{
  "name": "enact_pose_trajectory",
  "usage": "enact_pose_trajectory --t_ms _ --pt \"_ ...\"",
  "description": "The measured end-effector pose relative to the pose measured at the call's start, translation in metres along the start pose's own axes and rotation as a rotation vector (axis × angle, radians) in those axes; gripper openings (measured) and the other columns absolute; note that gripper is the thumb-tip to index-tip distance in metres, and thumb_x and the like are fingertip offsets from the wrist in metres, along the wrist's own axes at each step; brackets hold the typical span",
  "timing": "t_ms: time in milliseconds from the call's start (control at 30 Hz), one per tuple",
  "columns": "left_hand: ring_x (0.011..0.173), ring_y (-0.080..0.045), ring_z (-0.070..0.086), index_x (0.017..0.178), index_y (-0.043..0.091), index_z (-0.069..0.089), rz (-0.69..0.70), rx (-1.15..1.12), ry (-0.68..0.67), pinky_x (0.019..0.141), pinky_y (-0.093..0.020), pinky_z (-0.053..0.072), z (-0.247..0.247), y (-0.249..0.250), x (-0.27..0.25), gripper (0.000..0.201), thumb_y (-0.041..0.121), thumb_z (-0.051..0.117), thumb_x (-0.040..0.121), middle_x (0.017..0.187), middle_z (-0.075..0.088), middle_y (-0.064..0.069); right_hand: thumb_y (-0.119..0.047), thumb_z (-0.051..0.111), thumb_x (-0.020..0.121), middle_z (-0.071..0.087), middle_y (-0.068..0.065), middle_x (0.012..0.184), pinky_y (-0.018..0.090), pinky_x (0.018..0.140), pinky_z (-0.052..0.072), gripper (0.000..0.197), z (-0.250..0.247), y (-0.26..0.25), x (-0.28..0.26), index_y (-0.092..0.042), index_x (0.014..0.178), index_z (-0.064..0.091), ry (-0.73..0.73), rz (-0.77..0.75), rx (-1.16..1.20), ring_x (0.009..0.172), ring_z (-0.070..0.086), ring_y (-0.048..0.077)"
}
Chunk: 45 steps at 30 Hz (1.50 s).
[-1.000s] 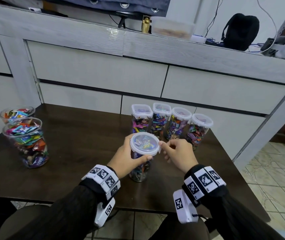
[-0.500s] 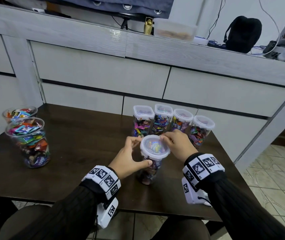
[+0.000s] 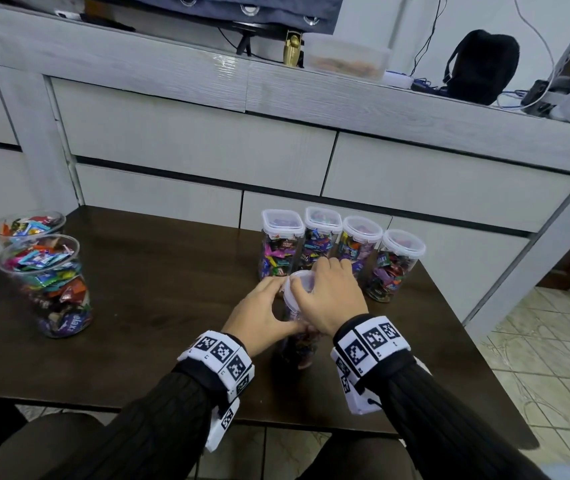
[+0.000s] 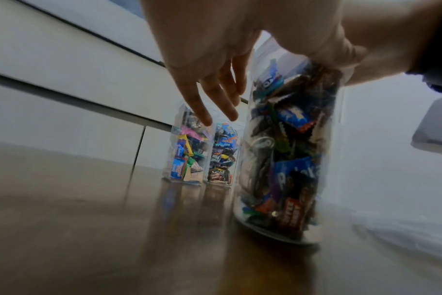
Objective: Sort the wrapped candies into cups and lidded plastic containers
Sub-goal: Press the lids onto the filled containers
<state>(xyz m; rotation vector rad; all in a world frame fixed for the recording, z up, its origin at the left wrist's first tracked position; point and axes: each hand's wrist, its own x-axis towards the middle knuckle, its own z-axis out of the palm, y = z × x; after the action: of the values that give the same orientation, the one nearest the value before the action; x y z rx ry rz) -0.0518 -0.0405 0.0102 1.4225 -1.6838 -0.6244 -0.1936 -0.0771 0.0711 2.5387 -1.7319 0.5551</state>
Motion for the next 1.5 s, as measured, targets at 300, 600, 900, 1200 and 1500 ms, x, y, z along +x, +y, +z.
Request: enact_pose_trajectory --t_ms 300,600,900,1200,1500 --pt "0.127 -0.006 0.047 0.145 0.039 0.032 -0.063 -0.148 -0.130 0.103 -0.029 0.041 0.001 0.008 -0.004 0.091 0.048 0.076 0.066 0.140 0.047 0.016 -0.043 0.036 0.090 0.058 0.011 0.100 0.035 0.081 0.035 0.041 -0.004 0.000 -0.004 -0.009 0.100 0.056 0.023 0.014 0.043 0.096 0.042 0.024" --pt "0.125 -0.013 0.050 0.143 0.026 0.040 -0.081 -0.113 -0.017 0.106 -0.034 0.042 0.020 0.011 0.005 0.080 0.024 0.079 0.074 0.136 0.052 0.004 -0.068 0.047 0.079 0.047 0.006 0.125 0.040 0.079 0.045 0.065 -0.014 -0.011 -0.027 -0.021 0.124 0.043 -0.078 -0.001 -0.188 0.112 0.044 0.031" --pt "0.133 -0.015 0.040 0.143 0.026 0.039 -0.208 0.428 -0.331 0.107 -0.035 0.038 0.017 -0.026 -0.003 0.068 0.050 0.067 0.086 0.147 0.039 0.004 -0.045 0.061 0.085 0.045 0.006 0.136 0.045 0.095 0.041 0.058 -0.022 0.043 0.005 -0.016 0.130 0.037 -0.140 0.084 -0.254 0.124 0.039 0.030" --pt "0.145 -0.021 0.024 0.147 0.028 0.034 -0.362 0.697 -0.473 0.113 -0.043 0.032 0.006 -0.046 0.001 0.073 0.055 0.063 0.086 0.161 0.018 0.000 -0.033 0.070 0.082 0.044 0.014 0.130 0.045 0.095 0.041 0.056 -0.008 0.090 0.055 -0.017 0.129 0.044 -0.061 0.136 -0.286 0.121 0.044 0.032" --pt "0.138 -0.018 0.037 0.142 0.028 0.041 -0.308 0.671 -0.398 0.109 -0.040 0.037 -0.003 -0.040 -0.005 0.060 0.052 0.059 0.090 0.153 0.035 0.002 -0.036 0.058 0.090 0.032 0.016 0.147 0.048 0.110 0.028 0.070 0.006 0.097 0.047 -0.010 0.145 0.023 0.006 0.134 -0.225 0.137 0.029 0.032"
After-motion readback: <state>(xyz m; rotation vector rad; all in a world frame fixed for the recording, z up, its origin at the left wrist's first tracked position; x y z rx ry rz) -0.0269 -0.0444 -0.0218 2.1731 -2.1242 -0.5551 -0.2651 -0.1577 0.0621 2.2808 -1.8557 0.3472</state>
